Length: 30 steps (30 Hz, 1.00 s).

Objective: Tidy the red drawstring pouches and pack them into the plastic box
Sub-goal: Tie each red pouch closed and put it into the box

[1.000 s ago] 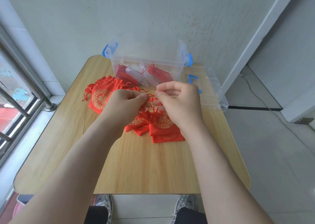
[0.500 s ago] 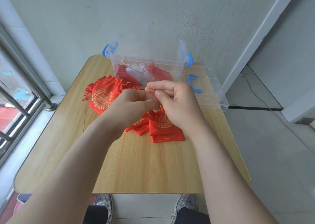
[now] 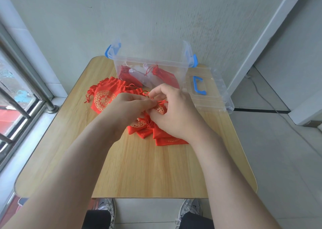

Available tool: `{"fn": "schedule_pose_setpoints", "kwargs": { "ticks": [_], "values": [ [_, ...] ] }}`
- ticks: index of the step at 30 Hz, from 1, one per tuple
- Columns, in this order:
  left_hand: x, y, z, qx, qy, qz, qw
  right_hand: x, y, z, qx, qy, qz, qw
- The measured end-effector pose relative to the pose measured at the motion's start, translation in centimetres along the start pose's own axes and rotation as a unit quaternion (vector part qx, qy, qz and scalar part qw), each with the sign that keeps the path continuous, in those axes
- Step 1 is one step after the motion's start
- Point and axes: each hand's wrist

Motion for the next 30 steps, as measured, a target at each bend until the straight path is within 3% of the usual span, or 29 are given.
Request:
{"fn": "schedule_pose_setpoints", "kwargs": {
  "ticks": [10, 14, 30],
  "values": [
    [-0.3, 0.1, 0.3, 0.074, 0.010, -0.009, 0.997, 0.3, -0.2, 1.0, -0.104, 0.050, -0.010, 0.993],
    [-0.4, 0.1, 0.4, 0.051, 0.000, 0.047, 0.998, 0.3, -0.4, 1.2, -0.130, 0.027, -0.010, 0.991],
    [-0.7, -0.1, -0.2, 0.091, -0.138, 0.149, 0.975, 0.4, 0.6, 0.5, 0.007, -0.069, -0.033, 0.997]
  ]
}}
Point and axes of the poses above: each hand's wrist, its own x-axis towards the middle knuckle, its own y-axis out of the back of the hand, z = x × y, and after that the axes turned 2 degrees about z, right-handed
